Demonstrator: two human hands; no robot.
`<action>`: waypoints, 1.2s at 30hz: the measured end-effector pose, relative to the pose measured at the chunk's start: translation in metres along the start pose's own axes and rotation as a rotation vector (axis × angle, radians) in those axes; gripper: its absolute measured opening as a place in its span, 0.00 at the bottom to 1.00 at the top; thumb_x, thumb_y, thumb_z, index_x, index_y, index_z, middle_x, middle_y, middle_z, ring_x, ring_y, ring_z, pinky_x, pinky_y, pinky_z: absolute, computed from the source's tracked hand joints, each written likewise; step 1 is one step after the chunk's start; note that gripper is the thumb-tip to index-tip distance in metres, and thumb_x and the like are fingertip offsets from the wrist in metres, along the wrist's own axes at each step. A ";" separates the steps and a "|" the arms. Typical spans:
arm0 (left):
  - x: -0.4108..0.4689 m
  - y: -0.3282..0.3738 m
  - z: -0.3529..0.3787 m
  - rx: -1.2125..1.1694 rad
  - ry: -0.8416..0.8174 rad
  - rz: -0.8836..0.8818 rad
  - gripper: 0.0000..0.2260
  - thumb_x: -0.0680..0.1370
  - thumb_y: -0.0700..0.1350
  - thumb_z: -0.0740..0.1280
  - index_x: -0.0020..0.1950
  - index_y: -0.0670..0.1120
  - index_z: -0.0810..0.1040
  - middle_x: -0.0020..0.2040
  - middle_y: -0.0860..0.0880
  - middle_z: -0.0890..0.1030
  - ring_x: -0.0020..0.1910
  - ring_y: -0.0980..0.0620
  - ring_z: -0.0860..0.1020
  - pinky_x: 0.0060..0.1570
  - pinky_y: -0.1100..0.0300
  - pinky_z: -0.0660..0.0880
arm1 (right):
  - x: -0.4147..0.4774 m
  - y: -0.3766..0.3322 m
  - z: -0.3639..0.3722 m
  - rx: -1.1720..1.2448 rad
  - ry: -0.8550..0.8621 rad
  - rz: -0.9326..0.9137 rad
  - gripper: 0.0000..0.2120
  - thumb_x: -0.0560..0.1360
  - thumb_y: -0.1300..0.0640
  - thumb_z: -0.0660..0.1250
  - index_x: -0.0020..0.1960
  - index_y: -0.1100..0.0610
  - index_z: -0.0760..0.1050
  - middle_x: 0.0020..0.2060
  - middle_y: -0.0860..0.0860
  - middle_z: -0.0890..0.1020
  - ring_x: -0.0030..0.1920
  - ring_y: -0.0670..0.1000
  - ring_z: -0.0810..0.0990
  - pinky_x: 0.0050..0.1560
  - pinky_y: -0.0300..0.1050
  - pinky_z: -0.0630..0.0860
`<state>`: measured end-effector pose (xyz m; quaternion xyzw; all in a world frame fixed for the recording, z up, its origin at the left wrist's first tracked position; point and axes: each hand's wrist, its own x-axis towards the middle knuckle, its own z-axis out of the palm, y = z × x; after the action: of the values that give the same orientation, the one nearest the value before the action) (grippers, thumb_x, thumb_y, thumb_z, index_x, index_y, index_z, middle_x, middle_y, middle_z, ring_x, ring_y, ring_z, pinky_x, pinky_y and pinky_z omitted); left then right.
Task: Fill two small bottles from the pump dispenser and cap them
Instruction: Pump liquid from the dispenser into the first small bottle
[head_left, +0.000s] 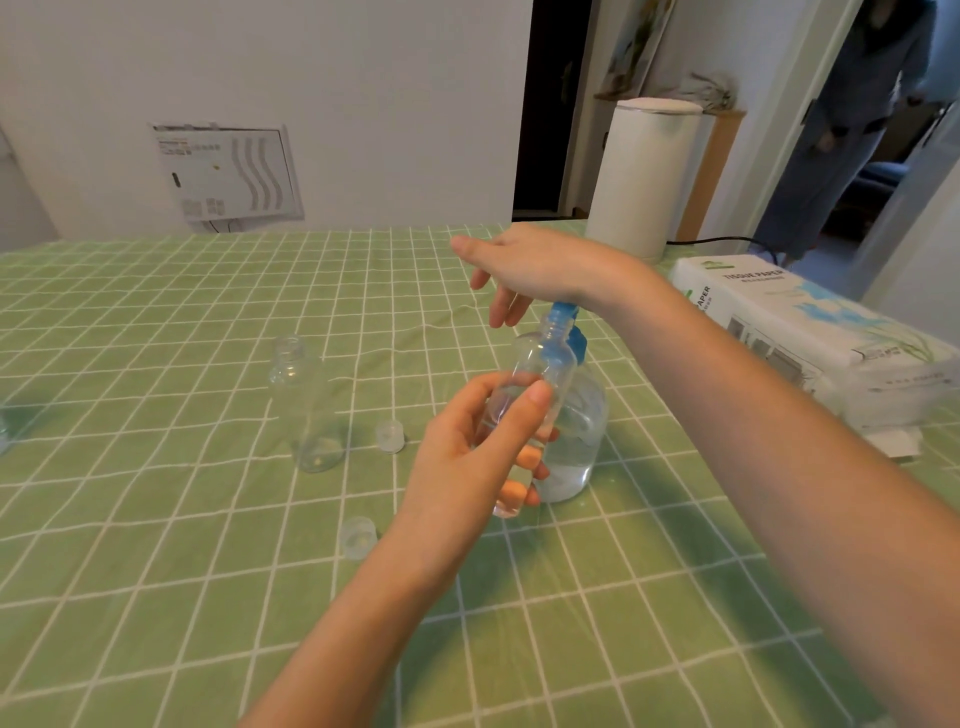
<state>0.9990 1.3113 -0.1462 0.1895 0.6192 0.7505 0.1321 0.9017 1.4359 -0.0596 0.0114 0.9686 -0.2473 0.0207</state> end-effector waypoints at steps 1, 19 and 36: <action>0.000 0.000 0.000 -0.005 -0.001 0.000 0.21 0.64 0.58 0.66 0.52 0.50 0.79 0.35 0.53 0.80 0.30 0.56 0.75 0.26 0.66 0.73 | 0.000 0.000 0.000 0.002 -0.002 0.003 0.29 0.80 0.38 0.48 0.59 0.59 0.75 0.39 0.54 0.85 0.47 0.54 0.83 0.57 0.51 0.74; -0.001 -0.003 -0.002 -0.010 -0.010 0.012 0.18 0.65 0.58 0.66 0.51 0.52 0.80 0.35 0.54 0.80 0.31 0.57 0.76 0.26 0.66 0.73 | -0.001 0.001 0.002 -0.015 -0.010 0.016 0.29 0.79 0.37 0.48 0.59 0.58 0.75 0.40 0.53 0.85 0.48 0.55 0.83 0.54 0.50 0.72; -0.001 -0.006 -0.004 -0.008 -0.021 0.005 0.19 0.65 0.58 0.66 0.52 0.51 0.79 0.35 0.52 0.80 0.30 0.58 0.76 0.27 0.66 0.73 | -0.004 0.004 0.009 -0.038 -0.053 0.078 0.31 0.79 0.36 0.47 0.58 0.58 0.76 0.40 0.52 0.85 0.51 0.55 0.82 0.57 0.51 0.70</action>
<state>0.9982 1.3083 -0.1527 0.1987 0.6141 0.7513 0.1375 0.9061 1.4345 -0.0693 0.0423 0.9711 -0.2282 0.0564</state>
